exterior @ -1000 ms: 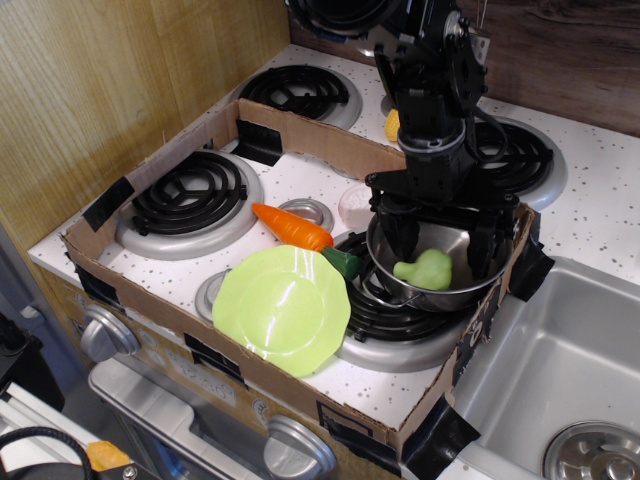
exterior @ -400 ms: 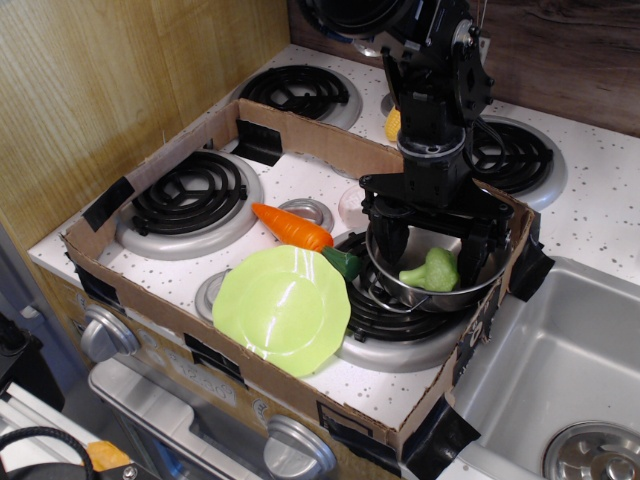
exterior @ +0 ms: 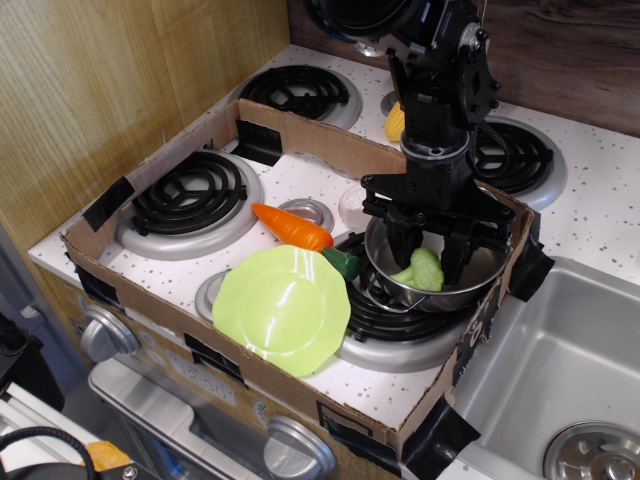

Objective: Take broccoli out of pan

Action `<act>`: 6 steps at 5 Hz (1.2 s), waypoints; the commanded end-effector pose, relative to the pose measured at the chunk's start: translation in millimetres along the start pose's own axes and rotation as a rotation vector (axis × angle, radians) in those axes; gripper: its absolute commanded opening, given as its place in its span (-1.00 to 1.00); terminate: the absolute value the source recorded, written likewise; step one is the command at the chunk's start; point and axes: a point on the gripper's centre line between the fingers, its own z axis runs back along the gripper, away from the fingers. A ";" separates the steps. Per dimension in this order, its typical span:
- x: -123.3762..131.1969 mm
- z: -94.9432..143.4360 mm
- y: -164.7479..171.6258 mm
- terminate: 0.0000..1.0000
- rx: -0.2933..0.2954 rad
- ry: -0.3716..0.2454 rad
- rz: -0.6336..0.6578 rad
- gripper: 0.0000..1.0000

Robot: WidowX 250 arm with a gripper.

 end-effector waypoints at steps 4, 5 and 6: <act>-21.6 75.6 1.4 -1.00 0.055 -0.118 0.057 -1.00; -40.2 67.3 -5.9 -1.00 0.044 -0.133 0.104 -1.00; -50.6 51.8 -9.1 -1.00 0.015 -0.154 0.133 -1.00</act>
